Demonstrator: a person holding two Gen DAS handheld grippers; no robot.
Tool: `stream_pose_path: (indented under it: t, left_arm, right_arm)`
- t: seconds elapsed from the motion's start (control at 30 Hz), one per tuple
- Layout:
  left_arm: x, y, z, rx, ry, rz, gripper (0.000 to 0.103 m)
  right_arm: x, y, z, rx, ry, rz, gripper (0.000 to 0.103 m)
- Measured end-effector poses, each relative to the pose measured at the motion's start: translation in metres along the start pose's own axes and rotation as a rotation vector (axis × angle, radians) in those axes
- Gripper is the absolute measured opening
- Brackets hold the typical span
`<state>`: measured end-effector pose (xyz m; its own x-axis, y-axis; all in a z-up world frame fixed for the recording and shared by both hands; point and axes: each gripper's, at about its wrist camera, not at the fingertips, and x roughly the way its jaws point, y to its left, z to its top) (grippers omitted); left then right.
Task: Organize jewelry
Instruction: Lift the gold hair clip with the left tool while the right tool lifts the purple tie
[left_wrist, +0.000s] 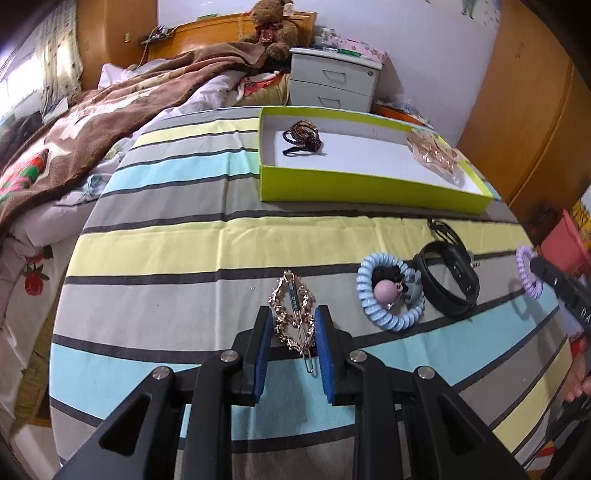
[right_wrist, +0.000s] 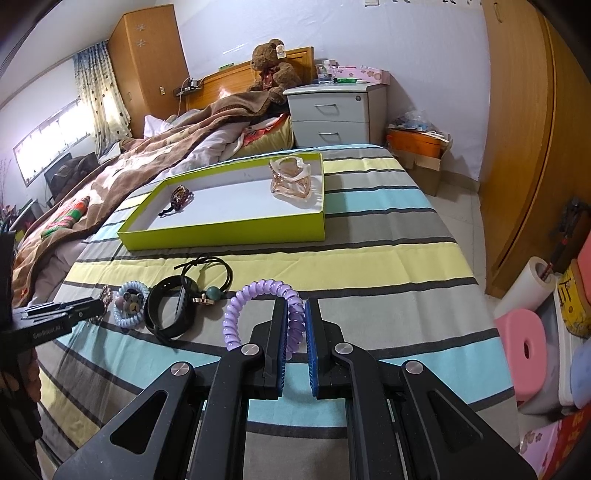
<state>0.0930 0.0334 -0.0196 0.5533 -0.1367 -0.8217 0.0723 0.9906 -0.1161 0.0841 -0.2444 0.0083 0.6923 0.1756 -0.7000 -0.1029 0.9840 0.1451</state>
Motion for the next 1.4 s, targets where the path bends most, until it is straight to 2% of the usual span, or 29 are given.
stream_pose_path:
  t: [0.1,0.47,0.53,0.73,0.97,1.4]
  left_arm:
    - [0.002,0.005,0.003,-0.041,0.001,-0.012,0.025]
    - [0.008,0.003,0.011,-0.060,-0.002,0.009,0.027]
    - [0.009,0.001,0.010,-0.050,-0.003,0.025,0.023]
    - [0.007,0.000,0.010,-0.035,-0.008,0.033,0.018]
    - [0.000,0.004,0.011,-0.044,-0.022,0.040,0.018]
    - [-0.023,0.005,0.035,-0.034,-0.080,0.016,0.018]
  right_arm:
    - [0.001,0.000,0.001,0.001,0.004,-0.001,0.010]
    - [0.004,-0.001,0.000,-0.002,0.009,-0.001,0.010]
    - [0.005,-0.001,0.000,-0.003,0.008,-0.001,0.010]
    - [0.004,-0.001,0.000,-0.002,0.006,-0.003,0.010]
    - [0.003,0.001,0.003,-0.007,-0.001,-0.001,0.010]
    - [-0.009,0.015,0.035,-0.051,-0.061,0.003,0.010]
